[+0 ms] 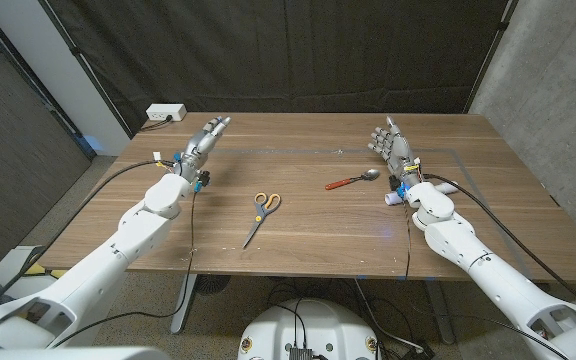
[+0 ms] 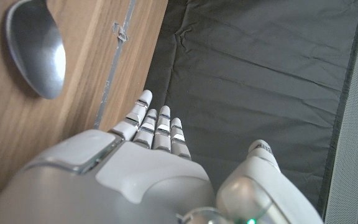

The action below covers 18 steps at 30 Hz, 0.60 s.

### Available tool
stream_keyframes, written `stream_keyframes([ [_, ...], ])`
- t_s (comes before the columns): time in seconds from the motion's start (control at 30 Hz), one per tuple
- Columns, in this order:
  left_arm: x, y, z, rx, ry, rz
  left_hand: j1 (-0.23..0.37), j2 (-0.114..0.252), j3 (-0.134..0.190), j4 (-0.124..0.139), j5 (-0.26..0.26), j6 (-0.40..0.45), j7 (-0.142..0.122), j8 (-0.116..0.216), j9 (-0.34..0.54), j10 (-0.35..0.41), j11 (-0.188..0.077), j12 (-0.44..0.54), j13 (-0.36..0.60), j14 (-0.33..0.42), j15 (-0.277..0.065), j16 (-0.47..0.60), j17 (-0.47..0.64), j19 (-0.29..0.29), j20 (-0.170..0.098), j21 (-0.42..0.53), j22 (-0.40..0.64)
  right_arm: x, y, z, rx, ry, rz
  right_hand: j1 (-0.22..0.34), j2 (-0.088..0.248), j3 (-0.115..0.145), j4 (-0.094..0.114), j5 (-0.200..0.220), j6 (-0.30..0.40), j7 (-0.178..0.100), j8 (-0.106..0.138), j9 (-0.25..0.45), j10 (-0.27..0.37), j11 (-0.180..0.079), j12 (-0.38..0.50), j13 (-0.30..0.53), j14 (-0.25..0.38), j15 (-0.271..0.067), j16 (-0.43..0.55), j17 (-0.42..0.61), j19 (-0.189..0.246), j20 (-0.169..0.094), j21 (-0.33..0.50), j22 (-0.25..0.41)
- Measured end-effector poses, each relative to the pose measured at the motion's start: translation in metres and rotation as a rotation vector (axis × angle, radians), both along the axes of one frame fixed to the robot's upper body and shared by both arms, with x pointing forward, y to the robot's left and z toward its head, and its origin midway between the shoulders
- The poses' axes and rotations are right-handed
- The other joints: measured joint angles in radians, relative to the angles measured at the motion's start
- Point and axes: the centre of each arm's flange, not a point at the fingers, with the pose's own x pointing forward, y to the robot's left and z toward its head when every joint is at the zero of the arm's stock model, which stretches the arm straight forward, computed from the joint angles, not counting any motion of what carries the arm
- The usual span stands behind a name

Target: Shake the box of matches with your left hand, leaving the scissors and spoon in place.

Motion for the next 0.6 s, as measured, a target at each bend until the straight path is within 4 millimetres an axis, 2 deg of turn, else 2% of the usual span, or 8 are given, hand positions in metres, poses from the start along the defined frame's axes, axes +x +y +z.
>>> stream_keyframes([
  [0.2, 0.000, 0.006, 0.003, 0.045, -0.028, 0.101, 0.056, 0.007, 0.010, -0.026, -0.007, 0.060, -0.006, 0.002, 0.000, 0.058, -0.005, 0.008, 0.005, 0.063, -0.003, 0.000, 0.003, 0.089, 0.004, 0.028, 0.005, -0.006, -0.004, 0.007, 0.002, -0.018, -0.016, 0.000, 0.000, 0.000, 0.000, 0.000, 0.002, 0.002, 0.000, 0.000, 0.000, 0.000, 0.000, 0.000, 0.000, 0.000, 0.000, 0.000, 0.000, 0.000, -0.004, 0.000],
  [0.4, -0.003, 0.015, 0.007, 0.088, -0.068, 0.249, 0.087, 0.006, 0.010, -0.043, -0.008, 0.092, -0.020, 0.009, 0.000, 0.089, -0.018, 0.014, 0.005, 0.079, -0.005, 0.000, 0.003, 0.095, 0.029, 0.028, 0.010, -0.009, -0.007, 0.010, 0.002, -0.017, -0.028, 0.000, 0.000, 0.000, 0.000, 0.000, 0.005, 0.005, 0.000, 0.000, 0.000, 0.000, 0.000, 0.000, 0.000, 0.000, 0.000, 0.000, 0.007, 0.007, -0.004, 0.000],
  [0.5, -0.005, 0.019, 0.008, 0.111, -0.083, 0.313, 0.099, 0.008, 0.012, -0.051, -0.008, 0.109, -0.016, 0.016, 0.005, 0.102, -0.020, 0.014, 0.005, 0.090, -0.005, 0.000, 0.003, 0.095, 0.029, 0.029, 0.010, -0.011, -0.006, 0.011, 0.002, -0.017, -0.031, 0.000, 0.000, 0.000, 0.000, 0.000, 0.005, 0.005, 0.000, 0.000, 0.000, 0.000, 0.000, 0.000, 0.000, 0.000, 0.000, 0.000, 0.007, 0.007, -0.004, 0.000],
  [0.6, -0.008, 0.023, 0.011, 0.139, -0.099, 0.373, 0.115, 0.000, 0.015, -0.056, -0.008, 0.119, -0.018, 0.016, 0.005, 0.112, -0.020, 0.014, 0.008, 0.090, -0.005, 0.000, 0.003, 0.099, 0.014, 0.028, 0.010, -0.012, -0.007, 0.011, 0.001, -0.016, -0.036, 0.000, 0.000, 0.000, 0.000, 0.000, 0.010, 0.001, 0.000, 0.000, 0.003, 0.003, 0.000, 0.000, 0.002, 0.002, 0.000, 0.000, 0.011, 0.003, -0.004, 0.000],
])
